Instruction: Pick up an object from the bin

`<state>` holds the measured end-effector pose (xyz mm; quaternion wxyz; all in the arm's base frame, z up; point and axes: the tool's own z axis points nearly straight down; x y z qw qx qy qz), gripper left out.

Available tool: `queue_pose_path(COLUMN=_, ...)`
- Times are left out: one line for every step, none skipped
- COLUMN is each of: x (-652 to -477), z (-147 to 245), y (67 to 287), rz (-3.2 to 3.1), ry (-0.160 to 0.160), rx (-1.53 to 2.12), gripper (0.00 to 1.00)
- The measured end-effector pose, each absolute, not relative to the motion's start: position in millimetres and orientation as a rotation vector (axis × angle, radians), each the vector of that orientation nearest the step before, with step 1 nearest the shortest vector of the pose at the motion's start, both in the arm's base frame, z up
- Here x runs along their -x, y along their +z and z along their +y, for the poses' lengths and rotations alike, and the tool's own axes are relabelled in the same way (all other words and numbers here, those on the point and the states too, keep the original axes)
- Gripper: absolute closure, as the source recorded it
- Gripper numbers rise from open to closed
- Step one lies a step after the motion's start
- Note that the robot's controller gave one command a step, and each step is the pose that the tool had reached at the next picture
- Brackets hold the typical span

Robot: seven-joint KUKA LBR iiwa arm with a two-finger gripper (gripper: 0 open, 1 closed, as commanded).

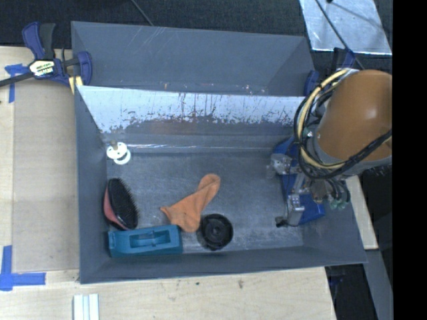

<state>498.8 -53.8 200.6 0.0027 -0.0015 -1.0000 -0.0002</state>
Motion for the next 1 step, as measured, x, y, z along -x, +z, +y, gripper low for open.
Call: queue_pose_path(x=-500.6, z=-53.6, y=204.7, rz=-3.145, ry=0.001, rx=0.002, gripper=0.00)
